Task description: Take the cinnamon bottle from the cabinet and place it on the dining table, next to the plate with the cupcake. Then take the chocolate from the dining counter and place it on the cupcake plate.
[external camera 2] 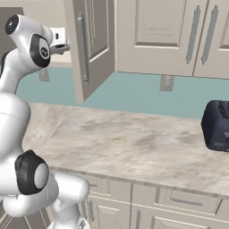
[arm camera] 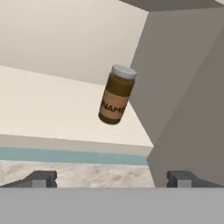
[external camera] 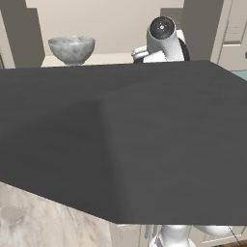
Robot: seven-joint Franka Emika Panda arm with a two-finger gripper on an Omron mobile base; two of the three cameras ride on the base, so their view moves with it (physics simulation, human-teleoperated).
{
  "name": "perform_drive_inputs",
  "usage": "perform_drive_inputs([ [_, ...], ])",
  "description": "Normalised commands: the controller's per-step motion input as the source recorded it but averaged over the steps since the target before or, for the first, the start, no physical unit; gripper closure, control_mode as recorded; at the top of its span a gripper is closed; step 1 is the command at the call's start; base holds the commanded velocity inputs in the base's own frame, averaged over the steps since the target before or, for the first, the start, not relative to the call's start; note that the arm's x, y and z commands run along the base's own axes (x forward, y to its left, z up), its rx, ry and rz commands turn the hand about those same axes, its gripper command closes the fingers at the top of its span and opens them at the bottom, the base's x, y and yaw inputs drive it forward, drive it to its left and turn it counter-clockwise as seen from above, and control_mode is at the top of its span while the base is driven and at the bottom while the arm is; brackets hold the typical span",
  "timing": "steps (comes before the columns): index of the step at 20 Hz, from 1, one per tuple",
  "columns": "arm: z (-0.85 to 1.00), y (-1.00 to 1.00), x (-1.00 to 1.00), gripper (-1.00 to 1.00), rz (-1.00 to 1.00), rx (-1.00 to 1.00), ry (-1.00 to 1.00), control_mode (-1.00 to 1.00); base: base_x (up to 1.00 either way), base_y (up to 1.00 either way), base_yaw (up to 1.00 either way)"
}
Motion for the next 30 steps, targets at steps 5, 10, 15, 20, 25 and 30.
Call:
perform_drive_inputs([
  [5, 0.13, 0.00, 0.63, -1.00, -0.10, 0.00, 0.00, -1.00, 0.00, 0.00, 0.00],
  [10, 0.11, -0.10, 0.29, -1.00, -0.13, 0.00, 0.04, -1.00, 0.00, 0.00, 0.00],
  [15, 0.00, -0.22, 0.42, -1.00, -0.06, 0.00, 0.01, -1.00, 0.00, 0.00, 0.00],
  [20, -0.02, -0.19, 0.43, -1.00, -0.02, 0.00, 0.00, -1.00, 0.00, 0.00, 0.00],
  [25, -0.19, -0.09, 0.40, -1.00, 0.00, 0.03, 0.00, -1.00, 0.00, 0.00, 0.00],
  [30, -0.12, -0.14, 0.44, -1.00, 0.00, 0.03, 0.00, -1.00, 0.00, 0.00, 0.00],
])
